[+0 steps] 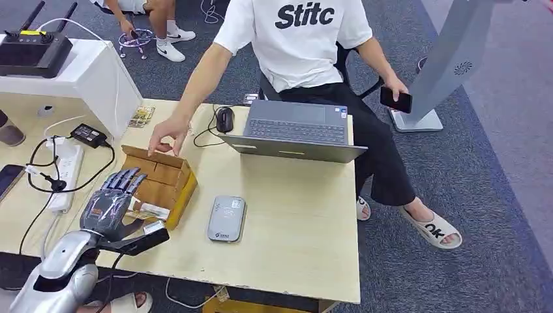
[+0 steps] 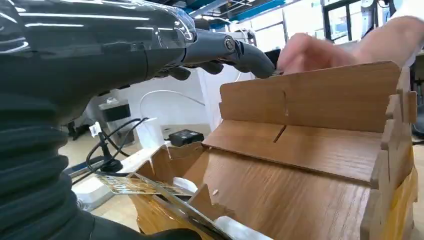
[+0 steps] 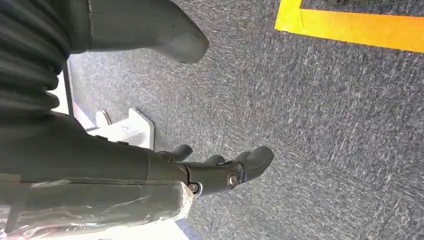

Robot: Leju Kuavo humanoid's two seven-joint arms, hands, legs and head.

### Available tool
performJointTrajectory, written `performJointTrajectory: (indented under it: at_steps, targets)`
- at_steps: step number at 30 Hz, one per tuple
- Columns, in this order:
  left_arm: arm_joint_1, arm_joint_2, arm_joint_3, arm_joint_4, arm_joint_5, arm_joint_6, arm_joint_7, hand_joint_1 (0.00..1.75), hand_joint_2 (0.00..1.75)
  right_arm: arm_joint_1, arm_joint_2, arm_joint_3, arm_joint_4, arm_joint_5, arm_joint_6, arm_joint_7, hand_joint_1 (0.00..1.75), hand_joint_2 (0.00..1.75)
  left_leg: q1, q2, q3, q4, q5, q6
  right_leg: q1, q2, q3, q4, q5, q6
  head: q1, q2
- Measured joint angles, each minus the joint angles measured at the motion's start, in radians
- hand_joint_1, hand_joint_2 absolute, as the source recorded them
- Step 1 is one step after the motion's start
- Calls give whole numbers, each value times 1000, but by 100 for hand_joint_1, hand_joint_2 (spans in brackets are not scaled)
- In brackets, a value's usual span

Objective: Pass the card to the sensor for recognition and then transmit it.

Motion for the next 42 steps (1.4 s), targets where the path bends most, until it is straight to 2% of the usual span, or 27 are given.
performJointTrajectory:
  at_steps: [1,5,7,8,9,24,28,31,33,42]
  targets:
    - [0,0,0,0,0,0,0,30,175,0,0,0,0,0,0,0,0,175,0,0,0,0,0,0,0,0,0,0,0,0,0,0]
    - [0,0,0,0,0,0,0,30,175,0,0,0,0,0,0,0,0,175,0,0,0,0,0,0,0,0,0,0,0,0,0,0]
    - [0,0,0,0,0,0,0,42,175,0,0,0,0,0,0,0,0,175,0,0,0,0,0,0,0,0,0,0,0,0,0,0]
    - [0,0,0,0,1,0,-1,127,175,0,0,0,0,0,0,0,0,175,0,0,0,0,0,0,0,0,0,0,0,0,0,0]
    - [0,0,0,0,5,-1,-4,141,175,0,0,0,0,1,1,0,0,175,0,0,0,0,0,0,0,0,0,0,0,0,0,0]
    - [3,1,-1,0,21,-8,-12,141,175,0,0,1,4,5,1,-1,0,175,0,0,0,0,0,0,0,0,0,0,0,0,0,0]
    - [3,1,-1,0,22,-8,-12,147,175,0,0,2,5,5,1,-1,0,175,0,0,0,0,0,0,0,0,0,0,0,0,0,0]
    - [3,2,-1,0,22,-9,-12,157,175,0,0,2,5,5,4,-1,0,175,0,0,0,0,0,0,0,0,0,0,0,0,0,0]
    - [3,3,-1,0,22,-10,-12,175,175,0,0,2,5,5,4,-1,0,175,0,0,0,0,0,0,0,0,0,0,0,0,0,0]
    - [-22,44,-2,-10,23,-16,-8,175,175,0,0,2,5,-10,2,-1,0,175,0,0,0,0,0,0,0,0,0,0,0,0,0,0]
